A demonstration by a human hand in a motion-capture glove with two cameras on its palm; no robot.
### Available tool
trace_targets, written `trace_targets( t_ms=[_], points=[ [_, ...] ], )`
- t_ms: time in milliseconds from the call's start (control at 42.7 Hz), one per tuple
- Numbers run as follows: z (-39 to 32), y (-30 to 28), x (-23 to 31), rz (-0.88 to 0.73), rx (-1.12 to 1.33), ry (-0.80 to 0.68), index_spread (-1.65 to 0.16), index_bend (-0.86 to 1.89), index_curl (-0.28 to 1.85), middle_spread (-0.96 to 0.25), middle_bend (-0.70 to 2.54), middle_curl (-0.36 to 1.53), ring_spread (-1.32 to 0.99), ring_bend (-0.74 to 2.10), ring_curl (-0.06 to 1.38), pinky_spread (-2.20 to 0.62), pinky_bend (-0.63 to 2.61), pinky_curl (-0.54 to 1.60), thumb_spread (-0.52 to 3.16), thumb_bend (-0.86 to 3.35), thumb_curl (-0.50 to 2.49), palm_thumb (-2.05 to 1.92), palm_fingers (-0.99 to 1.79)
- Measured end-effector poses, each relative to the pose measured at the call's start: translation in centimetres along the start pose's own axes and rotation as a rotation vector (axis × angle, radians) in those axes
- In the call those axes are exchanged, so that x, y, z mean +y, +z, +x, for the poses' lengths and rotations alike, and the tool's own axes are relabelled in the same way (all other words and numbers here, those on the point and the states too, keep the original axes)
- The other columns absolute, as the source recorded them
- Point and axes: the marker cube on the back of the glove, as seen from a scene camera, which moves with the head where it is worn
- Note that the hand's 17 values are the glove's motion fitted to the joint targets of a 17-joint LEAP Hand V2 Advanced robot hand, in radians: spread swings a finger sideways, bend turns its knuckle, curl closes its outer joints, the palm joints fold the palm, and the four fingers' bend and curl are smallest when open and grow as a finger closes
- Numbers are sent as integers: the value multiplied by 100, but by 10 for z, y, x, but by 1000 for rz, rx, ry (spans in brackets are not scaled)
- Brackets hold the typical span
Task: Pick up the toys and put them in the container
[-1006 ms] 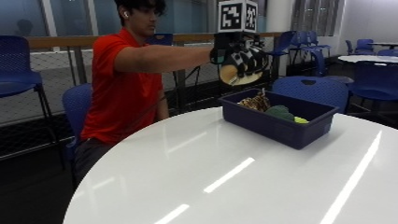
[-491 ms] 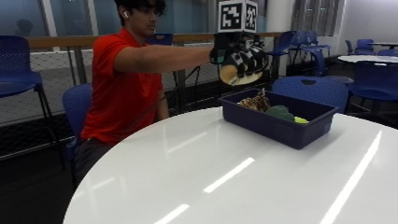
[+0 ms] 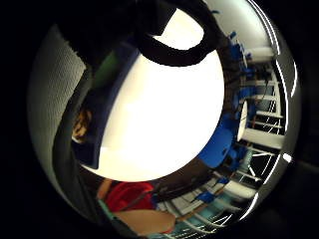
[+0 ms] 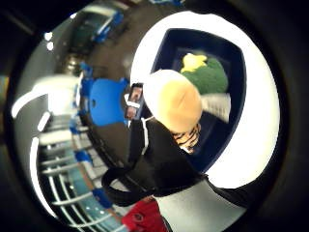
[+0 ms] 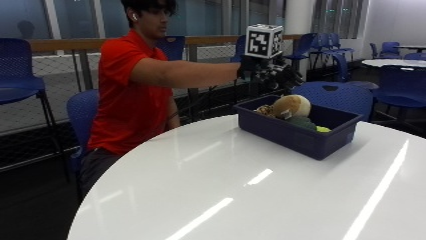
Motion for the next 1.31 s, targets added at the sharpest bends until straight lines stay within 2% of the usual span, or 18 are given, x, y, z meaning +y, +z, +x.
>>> trace_targets(
  t_ms=[281, 795, 1310],
  points=[
    [82, 56, 57, -32, -63, 99, -35, 14, 43, -9, 16, 55, -4, 33, 43, 7, 88, 32, 116, -6, 38, -8, -14],
    [141, 110, 163, 6, -56, 89, -33, 14, 34, -5, 16, 43, -1, 21, 39, 8, 78, 30, 119, -5, 27, -7, -12],
    [177, 149, 198, 20, -107, 127, -32, 16, 31, -5, 16, 36, 0, 18, 37, 8, 74, 31, 119, -5, 23, -6, -11]
  ],
)
